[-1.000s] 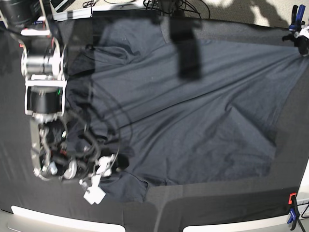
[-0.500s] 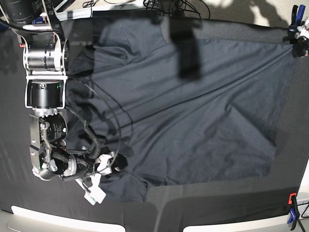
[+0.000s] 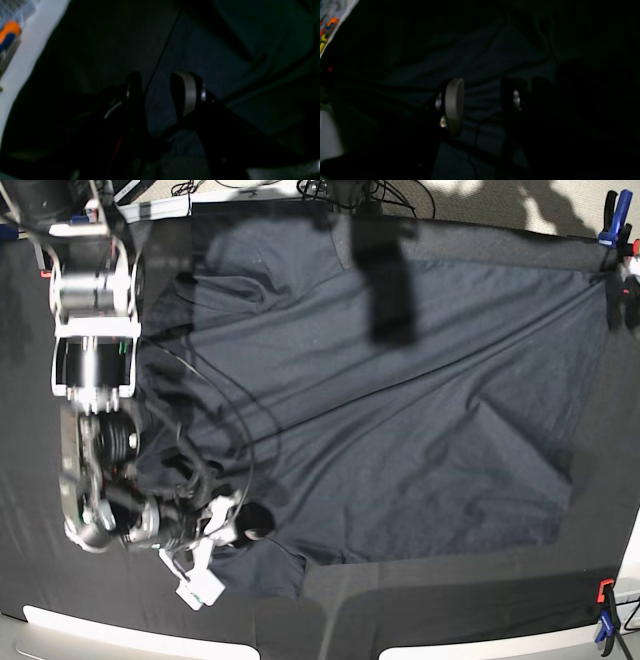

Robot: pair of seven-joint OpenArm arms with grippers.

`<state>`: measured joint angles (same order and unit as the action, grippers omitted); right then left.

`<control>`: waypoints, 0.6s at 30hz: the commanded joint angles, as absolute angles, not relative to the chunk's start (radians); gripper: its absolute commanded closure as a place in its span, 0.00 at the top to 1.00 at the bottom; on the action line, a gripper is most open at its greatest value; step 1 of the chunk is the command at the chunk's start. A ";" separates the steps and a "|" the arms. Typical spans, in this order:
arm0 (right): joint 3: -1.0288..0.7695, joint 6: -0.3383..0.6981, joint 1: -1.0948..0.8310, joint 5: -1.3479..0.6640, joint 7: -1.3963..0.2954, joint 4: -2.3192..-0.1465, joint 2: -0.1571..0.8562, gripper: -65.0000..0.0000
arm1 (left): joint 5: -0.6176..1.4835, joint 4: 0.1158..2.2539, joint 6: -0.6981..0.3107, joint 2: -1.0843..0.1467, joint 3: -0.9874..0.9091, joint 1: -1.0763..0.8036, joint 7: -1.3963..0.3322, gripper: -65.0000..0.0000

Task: Layout the t-shirt on the table in an organized manner, then fold the t-shirt properly
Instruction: 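Lift the shirt edge with the right gripper and drag it outward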

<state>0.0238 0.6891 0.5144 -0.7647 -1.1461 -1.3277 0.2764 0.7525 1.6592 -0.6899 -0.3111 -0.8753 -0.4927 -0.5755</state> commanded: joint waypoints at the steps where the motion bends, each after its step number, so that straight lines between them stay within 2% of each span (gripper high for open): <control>1: 0.019 0.698 0.518 -0.790 -1.130 -1.390 0.283 0.37 | 0.768 1.687 -0.698 -0.330 -0.882 -0.493 -0.552 0.32; 7: 0.019 0.698 0.303 -0.760 -1.130 -1.639 0.304 0.37 | 0.768 1.783 -0.698 -0.330 -0.882 -0.493 -0.553 0.32; 18: 0.013 0.698 -0.146 -0.579 -1.126 -2.045 0.444 0.37 | 0.768 1.827 -0.698 -0.330 -0.882 -0.493 -0.560 0.32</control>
<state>0.0208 0.6945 -0.1650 -0.5682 -1.1473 -2.0293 0.4335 0.7521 1.8103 -0.6922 -0.3107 -0.8757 -0.4931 -0.5835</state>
